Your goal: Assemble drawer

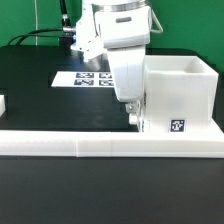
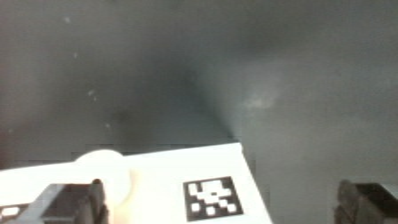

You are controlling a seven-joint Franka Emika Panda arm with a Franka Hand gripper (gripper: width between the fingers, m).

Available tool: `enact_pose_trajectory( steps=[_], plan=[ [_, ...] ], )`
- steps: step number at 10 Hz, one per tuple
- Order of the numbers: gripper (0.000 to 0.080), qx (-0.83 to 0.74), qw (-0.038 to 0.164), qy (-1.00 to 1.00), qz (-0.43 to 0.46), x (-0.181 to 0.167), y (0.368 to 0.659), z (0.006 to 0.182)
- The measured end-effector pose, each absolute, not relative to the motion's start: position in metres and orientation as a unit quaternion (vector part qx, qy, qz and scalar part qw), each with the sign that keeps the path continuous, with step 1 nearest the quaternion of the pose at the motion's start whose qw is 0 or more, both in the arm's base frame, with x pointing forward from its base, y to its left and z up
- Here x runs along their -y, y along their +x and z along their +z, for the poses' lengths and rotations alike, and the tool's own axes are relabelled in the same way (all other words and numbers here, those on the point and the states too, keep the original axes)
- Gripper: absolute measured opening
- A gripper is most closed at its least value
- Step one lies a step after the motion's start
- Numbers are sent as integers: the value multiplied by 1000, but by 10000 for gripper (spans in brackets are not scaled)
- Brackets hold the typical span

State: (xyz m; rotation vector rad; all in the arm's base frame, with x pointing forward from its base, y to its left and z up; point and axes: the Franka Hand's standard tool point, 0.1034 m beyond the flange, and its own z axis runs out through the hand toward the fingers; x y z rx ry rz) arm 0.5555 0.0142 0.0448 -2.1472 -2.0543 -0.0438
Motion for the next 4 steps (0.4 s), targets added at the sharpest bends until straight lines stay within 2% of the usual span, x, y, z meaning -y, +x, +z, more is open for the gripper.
enact_pose_trajectory(
  steps=[2,3,4],
  plan=[
    [649,701,91,-707,-8,20,550,45],
    [649,699,84,-710,-11,29,552,52],
    [649,688,64,-722,-27,31,555,59]
  ],
)
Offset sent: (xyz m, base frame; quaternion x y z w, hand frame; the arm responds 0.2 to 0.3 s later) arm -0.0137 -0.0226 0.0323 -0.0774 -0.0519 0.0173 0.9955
